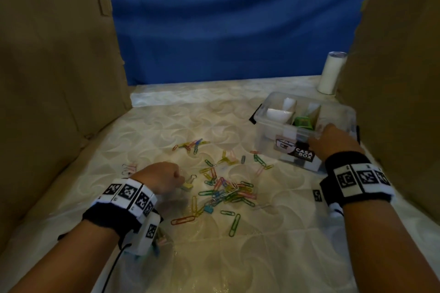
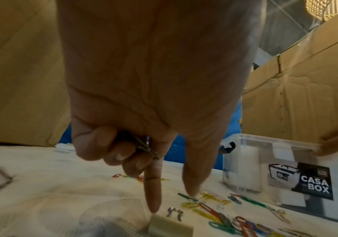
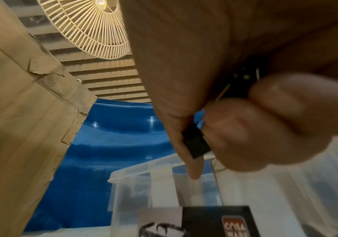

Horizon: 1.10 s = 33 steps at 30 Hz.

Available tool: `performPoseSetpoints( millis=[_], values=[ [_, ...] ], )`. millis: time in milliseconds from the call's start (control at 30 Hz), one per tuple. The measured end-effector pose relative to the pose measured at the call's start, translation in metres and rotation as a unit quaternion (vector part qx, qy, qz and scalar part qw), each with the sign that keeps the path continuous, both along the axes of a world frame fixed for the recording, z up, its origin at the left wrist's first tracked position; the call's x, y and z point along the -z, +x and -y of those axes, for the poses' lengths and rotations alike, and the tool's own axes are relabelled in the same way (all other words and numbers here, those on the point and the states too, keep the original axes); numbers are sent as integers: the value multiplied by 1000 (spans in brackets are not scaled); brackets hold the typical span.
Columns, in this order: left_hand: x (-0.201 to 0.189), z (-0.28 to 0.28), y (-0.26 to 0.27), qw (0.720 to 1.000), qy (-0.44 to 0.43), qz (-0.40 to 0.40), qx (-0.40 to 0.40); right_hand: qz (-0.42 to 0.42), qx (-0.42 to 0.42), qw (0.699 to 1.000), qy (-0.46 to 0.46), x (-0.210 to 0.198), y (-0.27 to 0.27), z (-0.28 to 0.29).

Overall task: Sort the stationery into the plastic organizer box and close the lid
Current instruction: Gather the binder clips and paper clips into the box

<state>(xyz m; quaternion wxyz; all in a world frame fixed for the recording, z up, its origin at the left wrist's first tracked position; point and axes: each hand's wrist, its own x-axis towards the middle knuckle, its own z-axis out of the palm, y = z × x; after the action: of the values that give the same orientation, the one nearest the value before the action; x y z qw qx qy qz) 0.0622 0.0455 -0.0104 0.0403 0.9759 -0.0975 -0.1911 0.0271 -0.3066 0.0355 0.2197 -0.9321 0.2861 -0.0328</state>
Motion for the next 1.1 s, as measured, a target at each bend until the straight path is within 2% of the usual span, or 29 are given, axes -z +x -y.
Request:
performPoseSetpoints(
  millis=[233, 467, 533, 600, 667, 767, 833, 933, 1000, 1100],
  values=[
    [11, 0, -6, 1000, 22, -12, 6, -40, 0, 999, -10, -5, -43, 13],
    [23, -1, -1, 999, 32, 0, 21, -70, -24, 997, -16, -6, -62, 20],
    [24, -3, 1, 1000, 25, 8, 17, -63, -34, 997, -14, -13, -65, 21],
    [26, -6, 4, 1000, 7, 23, -4, -4, -58, 998, 4, -25, -64, 17],
    [25, -6, 7, 999, -7, 42, -26, 86, -95, 991, 42, -38, -55, 6],
    [25, -1, 7, 998, -1, 57, -34, 133, -116, 983, 56, -54, -25, -19],
    [27, 0, 7, 998, -5, 52, -39, 116, -108, 984, 79, -52, 9, -29],
    [28, 0, 9, 999, -11, 47, -25, 43, -86, 992, 81, -53, 51, -36],
    [27, 1, 9, 999, -9, 44, -17, 6, -75, 994, 76, -53, 66, -36],
    [30, 0, 12, 999, -7, 42, -11, -3, -72, 996, 60, -57, 73, -38]
  ],
)
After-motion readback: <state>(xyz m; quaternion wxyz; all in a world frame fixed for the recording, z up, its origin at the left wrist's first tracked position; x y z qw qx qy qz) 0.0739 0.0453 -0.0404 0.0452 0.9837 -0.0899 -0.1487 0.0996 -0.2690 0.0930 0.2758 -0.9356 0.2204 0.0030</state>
